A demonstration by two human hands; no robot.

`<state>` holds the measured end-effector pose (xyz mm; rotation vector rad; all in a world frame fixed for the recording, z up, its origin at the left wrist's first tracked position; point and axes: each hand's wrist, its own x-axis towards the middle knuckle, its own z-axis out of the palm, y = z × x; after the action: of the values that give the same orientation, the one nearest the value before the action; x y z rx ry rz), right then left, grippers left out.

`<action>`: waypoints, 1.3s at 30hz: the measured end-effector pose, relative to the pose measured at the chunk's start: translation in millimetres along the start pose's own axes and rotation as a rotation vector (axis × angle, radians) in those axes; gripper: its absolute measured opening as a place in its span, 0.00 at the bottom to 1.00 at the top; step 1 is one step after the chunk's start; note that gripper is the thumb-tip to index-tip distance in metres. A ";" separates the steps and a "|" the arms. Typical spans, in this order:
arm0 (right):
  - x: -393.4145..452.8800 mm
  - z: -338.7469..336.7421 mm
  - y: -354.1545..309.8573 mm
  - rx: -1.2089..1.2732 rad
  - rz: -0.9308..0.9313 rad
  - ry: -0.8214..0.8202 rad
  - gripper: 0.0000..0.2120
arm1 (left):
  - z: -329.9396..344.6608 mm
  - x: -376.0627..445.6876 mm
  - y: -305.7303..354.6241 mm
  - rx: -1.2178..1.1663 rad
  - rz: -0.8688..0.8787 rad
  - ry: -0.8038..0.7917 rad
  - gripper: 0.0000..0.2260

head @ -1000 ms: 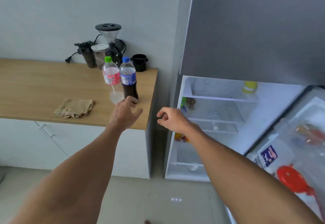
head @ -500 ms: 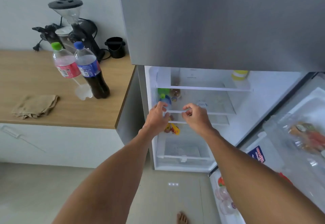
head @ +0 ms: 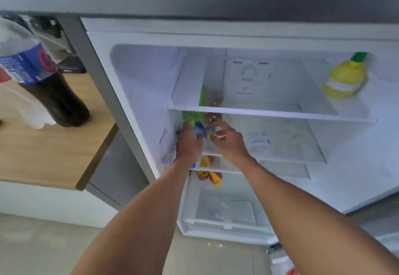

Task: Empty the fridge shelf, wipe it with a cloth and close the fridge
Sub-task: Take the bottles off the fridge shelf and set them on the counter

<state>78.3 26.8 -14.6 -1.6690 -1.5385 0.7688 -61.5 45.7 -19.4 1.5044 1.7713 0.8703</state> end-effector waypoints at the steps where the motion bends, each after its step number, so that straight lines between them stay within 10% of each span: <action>1: 5.9 4.6 1.7 0.006 -0.016 -0.005 0.15 | 4.0 5.9 -1.6 -0.044 -0.045 0.004 0.20; 13: -31.2 -9.0 1.1 0.067 0.062 0.245 0.07 | 18.2 -14.5 -2.9 -0.343 -0.236 0.155 0.14; 26: -160.3 -78.6 -127.7 -0.119 0.057 0.452 0.12 | -117.0 -160.6 61.0 0.073 0.004 0.106 0.18; 39: -265.5 -49.9 -310.2 -0.247 -0.081 -0.020 0.11 | -343.4 -256.4 44.6 0.287 0.291 -0.045 0.21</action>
<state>-82.1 -236.4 257.8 -1.7655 -1.7620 0.5728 -283.7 -228.8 227.5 1.9884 1.7257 0.7331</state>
